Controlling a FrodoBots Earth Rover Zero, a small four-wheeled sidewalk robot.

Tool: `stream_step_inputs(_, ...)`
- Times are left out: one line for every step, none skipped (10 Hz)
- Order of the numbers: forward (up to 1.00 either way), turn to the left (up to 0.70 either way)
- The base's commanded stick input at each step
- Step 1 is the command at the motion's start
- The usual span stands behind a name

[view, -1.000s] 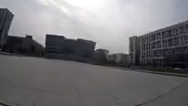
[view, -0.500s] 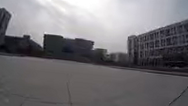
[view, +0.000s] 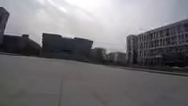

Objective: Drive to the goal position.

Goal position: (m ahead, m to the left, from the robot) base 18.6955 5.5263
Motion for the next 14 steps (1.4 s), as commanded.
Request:
stream_step_inputs(1.00, 0.00)
stream_step_inputs(1.00, 0.00)
stream_step_inputs(1.00, 0.00)
stream_step_inputs(1.00, 0.00)
stream_step_inputs(1.00, 0.00)
stream_step_inputs(1.00, 0.00)
stream_step_inputs(1.00, 0.00)
stream_step_inputs(1.00, 0.00)
stream_step_inputs(1.00, 0.00)
stream_step_inputs(1.00, 0.00)
stream_step_inputs(1.00, 0.00)
stream_step_inputs(1.00, 0.00)
stream_step_inputs(1.00, 0.00)
stream_step_inputs(1.00, 0.00)
